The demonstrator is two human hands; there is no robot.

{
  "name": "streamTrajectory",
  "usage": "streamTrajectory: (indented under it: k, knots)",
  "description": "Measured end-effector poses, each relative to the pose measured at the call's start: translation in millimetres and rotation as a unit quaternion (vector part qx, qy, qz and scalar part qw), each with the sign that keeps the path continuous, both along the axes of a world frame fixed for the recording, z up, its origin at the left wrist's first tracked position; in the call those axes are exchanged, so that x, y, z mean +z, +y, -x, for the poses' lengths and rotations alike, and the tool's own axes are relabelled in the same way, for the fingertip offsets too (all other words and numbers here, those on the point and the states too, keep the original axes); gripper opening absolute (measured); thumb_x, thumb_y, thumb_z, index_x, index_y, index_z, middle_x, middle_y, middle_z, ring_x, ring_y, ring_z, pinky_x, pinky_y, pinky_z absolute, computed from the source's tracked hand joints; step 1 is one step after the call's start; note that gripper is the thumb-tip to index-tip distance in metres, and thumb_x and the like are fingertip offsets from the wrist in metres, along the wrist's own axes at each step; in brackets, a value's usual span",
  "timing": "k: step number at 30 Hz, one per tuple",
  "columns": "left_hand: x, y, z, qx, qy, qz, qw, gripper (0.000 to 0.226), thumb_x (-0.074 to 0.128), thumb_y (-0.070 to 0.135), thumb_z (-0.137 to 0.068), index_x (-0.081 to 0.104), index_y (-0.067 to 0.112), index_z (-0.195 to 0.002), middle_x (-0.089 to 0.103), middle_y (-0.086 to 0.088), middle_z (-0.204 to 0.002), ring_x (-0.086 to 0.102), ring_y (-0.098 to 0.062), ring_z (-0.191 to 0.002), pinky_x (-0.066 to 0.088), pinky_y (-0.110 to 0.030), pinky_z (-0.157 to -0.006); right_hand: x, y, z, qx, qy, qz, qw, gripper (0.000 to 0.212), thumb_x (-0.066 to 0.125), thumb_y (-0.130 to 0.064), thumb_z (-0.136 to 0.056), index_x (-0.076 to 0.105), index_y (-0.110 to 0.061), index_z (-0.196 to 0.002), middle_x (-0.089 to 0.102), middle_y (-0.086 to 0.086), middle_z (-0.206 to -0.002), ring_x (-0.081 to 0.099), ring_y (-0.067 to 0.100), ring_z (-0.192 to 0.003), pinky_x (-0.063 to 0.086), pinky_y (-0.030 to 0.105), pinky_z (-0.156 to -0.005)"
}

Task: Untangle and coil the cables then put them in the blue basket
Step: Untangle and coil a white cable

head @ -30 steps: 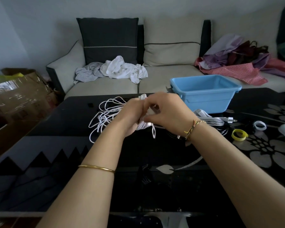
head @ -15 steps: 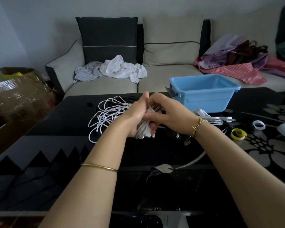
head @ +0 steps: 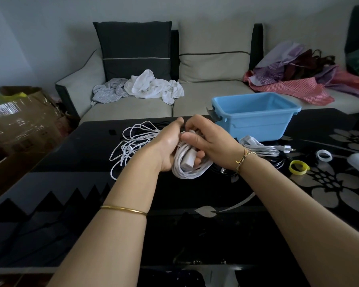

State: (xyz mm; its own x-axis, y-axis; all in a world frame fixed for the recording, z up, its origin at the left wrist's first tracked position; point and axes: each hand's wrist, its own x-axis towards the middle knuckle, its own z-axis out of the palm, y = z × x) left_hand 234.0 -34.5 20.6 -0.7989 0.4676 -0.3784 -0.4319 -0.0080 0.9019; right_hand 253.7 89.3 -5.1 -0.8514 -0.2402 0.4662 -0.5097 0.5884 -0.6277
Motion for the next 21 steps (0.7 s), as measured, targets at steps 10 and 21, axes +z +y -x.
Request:
streamTrajectory:
  k: [10, 21]
  knots:
    - [-5.3, -12.2, -0.6, -0.122, 0.198, 0.005, 0.973, 0.039, 0.060, 0.033, -0.079, 0.064, 0.003, -0.103, 0.066, -0.016, -0.096, 0.067, -0.018, -0.081, 0.055, -0.026, -0.078, -6.4, 14.6, 11.1, -0.134, 0.044, 0.031, 0.990, 0.021, 0.054, -0.031, -0.092, 0.046, -0.012, -0.091, 0.046, -0.009, -0.074, 0.043, 0.001, -0.066, 0.035, 0.007, -0.058]
    - [-23.0, 7.5, 7.5, -0.002, 0.358, 0.158, 0.920, 0.024, 0.062, 0.014, -0.080, 0.051, 0.020, -0.100, 0.068, -0.002, -0.095, 0.068, -0.011, -0.072, 0.053, -0.030, -0.074, -19.8, 24.9, 17.0, -0.175, -0.003, 0.154, 0.973, 0.020, 0.054, -0.029, -0.093, 0.049, -0.010, -0.092, 0.052, -0.005, -0.074, 0.048, 0.008, -0.064, 0.038, 0.019, -0.059]
